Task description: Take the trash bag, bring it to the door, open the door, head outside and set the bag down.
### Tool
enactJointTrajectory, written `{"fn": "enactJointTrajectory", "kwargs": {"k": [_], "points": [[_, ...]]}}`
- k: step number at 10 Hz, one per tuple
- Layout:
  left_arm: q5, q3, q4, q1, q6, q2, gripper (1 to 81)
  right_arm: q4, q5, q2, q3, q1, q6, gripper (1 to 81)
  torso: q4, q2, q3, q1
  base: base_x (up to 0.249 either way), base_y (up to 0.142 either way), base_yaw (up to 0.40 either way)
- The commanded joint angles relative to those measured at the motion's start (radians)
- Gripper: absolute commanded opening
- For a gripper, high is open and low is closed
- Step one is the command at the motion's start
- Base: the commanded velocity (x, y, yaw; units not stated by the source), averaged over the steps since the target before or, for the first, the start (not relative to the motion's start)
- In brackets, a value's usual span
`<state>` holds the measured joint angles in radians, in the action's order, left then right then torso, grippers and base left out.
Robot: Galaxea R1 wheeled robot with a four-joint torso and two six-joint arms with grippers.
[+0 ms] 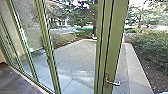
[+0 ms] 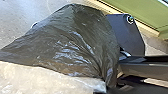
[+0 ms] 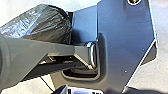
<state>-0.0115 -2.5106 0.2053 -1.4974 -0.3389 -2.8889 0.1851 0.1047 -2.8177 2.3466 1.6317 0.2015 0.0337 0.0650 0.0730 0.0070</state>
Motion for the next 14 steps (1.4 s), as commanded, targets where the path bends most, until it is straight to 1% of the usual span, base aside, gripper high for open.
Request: {"fn": "enactJointTrajectory", "kwargs": {"k": [1, 4, 7, 10, 14], "points": [[0.061, -0.014, -0.006, 0.049, -0.002, -0.003, 1.0, -0.007, -0.062, 0.008, -0.007, -0.032, 0.003, 81.1, 0.0, 0.0, 0.0, 0.0, 0.0, 0.0, 0.168], [0.061, -0.019, -0.006, 0.047, -0.002, -0.006, 1.0, -0.007, -0.062, -0.001, 0.009, -0.032, 0.003, 81.1, 0.0, 0.0, 0.0, 0.0, 0.0, 0.0, 0.112], [0.062, -0.062, -0.004, 0.05, -0.002, -0.026, 1.0, -0.007, -0.062, -0.016, 0.034, -0.032, 0.003, 81.1, 0.0, 0.0, 0.0, 0.0, 0.0, 0.0, 0.0], [0.062, -0.062, 0.006, 0.053, 0.005, -0.029, 1.0, -0.007, -0.062, -0.019, 0.037, -0.032, 0.003, 81.1, 0.0, 0.0, 0.0, 0.0, 0.0, 0.0, 0.0], [0.064, -0.074, 0.008, 0.056, 0.011, -0.038, 1.0, -0.001, -0.063, -0.022, 0.037, -0.037, 0.001, 81.1, 0.0, 0.0, 0.0, 0.0, 0.0, 0.0, 0.0]]}}
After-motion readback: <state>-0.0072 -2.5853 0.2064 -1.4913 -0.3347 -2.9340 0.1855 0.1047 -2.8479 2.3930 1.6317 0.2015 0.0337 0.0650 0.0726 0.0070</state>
